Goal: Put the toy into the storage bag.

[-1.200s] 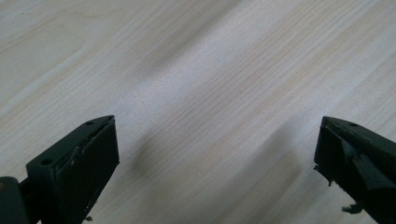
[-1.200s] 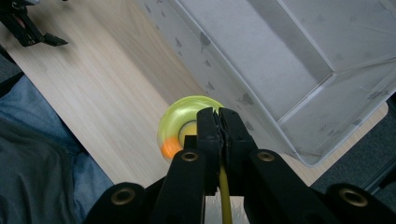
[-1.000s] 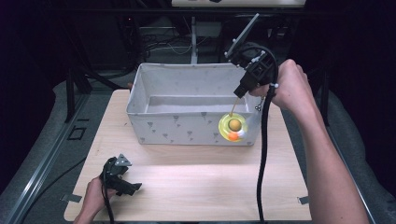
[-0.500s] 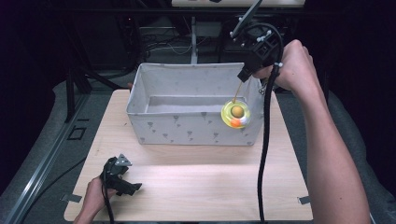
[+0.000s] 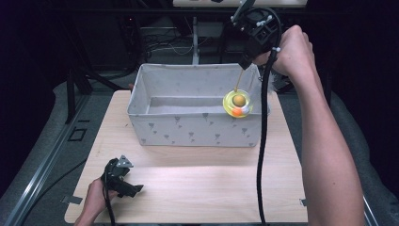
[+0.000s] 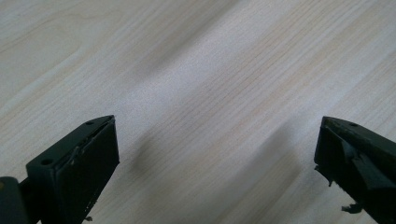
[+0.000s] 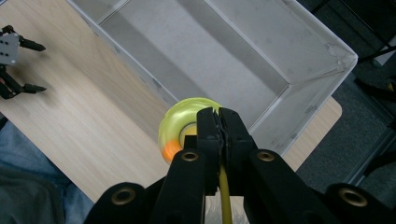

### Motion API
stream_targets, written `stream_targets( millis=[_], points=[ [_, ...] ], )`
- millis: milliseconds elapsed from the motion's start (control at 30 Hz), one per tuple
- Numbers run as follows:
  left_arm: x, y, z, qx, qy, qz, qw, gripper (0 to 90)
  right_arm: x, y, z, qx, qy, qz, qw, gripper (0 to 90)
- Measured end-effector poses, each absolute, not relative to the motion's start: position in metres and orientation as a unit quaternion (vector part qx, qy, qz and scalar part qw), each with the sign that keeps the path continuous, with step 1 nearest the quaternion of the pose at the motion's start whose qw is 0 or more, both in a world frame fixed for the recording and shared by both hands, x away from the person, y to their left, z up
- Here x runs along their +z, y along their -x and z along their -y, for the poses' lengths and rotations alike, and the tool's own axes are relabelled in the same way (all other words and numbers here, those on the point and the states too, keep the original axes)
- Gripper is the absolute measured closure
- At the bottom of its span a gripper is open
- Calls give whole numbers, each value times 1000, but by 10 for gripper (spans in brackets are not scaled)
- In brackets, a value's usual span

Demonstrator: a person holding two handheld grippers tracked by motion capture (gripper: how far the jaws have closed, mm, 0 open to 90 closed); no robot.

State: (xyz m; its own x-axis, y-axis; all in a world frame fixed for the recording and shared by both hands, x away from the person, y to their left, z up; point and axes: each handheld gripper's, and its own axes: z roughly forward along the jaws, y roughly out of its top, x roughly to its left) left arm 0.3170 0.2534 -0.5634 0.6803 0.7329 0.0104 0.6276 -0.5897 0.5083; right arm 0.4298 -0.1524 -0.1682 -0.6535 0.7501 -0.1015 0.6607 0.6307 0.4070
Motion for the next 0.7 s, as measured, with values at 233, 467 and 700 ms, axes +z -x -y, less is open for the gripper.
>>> stream_targets(
  millis=[233, 467, 700],
  points=[
    [-564, -317, -254, 111, -884, -386, 239, 1, -167, -439, 152, 168, -406, -887, 142, 882],
    [-564, -317, -254, 111, -884, -386, 240, 1, -166, -449, 152, 166, -415, -882, 149, 882],
    [-564, -316, -253, 109, -885, -384, 238, 1, -171, -463, 155, 165, -423, -879, 148, 883]
  ],
)
